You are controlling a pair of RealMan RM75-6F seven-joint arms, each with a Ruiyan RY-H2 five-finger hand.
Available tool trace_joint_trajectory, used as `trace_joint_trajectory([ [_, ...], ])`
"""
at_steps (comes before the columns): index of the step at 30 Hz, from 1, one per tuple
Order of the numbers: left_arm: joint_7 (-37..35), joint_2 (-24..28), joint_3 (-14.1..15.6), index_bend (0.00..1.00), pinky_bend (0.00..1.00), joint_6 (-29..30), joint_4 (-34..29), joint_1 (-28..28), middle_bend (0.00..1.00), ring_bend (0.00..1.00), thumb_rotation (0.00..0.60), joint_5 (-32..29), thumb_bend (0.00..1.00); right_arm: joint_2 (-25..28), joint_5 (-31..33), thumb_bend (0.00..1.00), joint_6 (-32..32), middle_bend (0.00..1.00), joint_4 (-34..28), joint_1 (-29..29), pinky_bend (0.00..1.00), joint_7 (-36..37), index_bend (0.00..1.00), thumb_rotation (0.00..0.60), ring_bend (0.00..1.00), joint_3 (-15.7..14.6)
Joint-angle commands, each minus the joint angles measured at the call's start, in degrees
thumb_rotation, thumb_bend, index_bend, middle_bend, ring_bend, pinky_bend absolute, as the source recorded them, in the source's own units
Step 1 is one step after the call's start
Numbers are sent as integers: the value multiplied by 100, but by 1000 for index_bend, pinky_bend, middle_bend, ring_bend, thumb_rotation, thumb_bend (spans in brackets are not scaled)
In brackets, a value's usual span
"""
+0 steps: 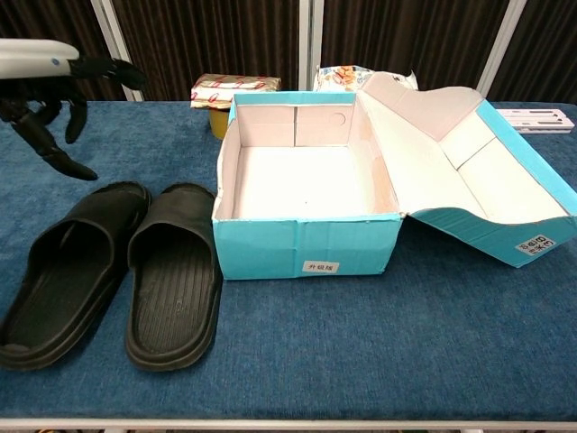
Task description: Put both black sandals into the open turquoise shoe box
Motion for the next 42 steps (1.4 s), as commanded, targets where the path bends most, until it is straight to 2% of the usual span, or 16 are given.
trace_joint_trajectory([
  [1,448,-374,114,54,834,-262,93,-435,27,600,600,-780,0,-25,13,42,-30,0,49,13,0,51,0,600,0,-4],
  [6,704,-603,184,51,849,-265,123,-807,22,608,600,-1628,0,-59,40,42,-92,0,121,43,0,133,0,600,0,-7],
  [21,1165,-959,412,46,858,-418,526,-1922,9,640,600,-3493,0,-81,24,43,-121,0,267,44,0,342,0,600,0,-52],
  [29,1167,-1024,521,46,858,-432,533,-2257,9,640,600,-3953,0,-59,47,43,-147,0,340,54,0,444,0,600,0,-51],
  [42,1210,-1274,915,47,859,-736,957,-2763,13,642,600,-4808,0,-105,112,43,-239,0,477,79,0,598,0,600,0,-65],
])
